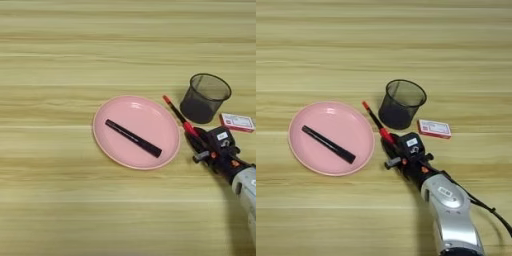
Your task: Move the objects on the table
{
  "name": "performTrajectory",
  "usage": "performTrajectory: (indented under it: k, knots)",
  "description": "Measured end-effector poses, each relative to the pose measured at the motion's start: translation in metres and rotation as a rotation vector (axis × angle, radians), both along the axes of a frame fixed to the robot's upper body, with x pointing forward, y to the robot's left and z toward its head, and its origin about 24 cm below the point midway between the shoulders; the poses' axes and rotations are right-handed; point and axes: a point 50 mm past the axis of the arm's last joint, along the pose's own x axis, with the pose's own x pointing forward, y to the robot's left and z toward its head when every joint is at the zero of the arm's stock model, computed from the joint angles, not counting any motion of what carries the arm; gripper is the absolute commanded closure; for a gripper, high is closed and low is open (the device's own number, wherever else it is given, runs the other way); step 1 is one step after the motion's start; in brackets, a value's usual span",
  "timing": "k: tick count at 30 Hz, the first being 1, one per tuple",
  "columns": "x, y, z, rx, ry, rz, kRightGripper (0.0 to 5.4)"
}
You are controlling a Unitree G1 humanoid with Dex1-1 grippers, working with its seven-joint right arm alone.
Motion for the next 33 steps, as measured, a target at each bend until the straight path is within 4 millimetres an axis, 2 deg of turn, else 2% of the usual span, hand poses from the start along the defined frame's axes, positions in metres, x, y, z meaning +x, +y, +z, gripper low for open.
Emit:
performTrajectory:
  k: [33]
  knots:
    - [-0.0016,0.0016,0.0044,-0.007,-0.02,0.0,0.52]
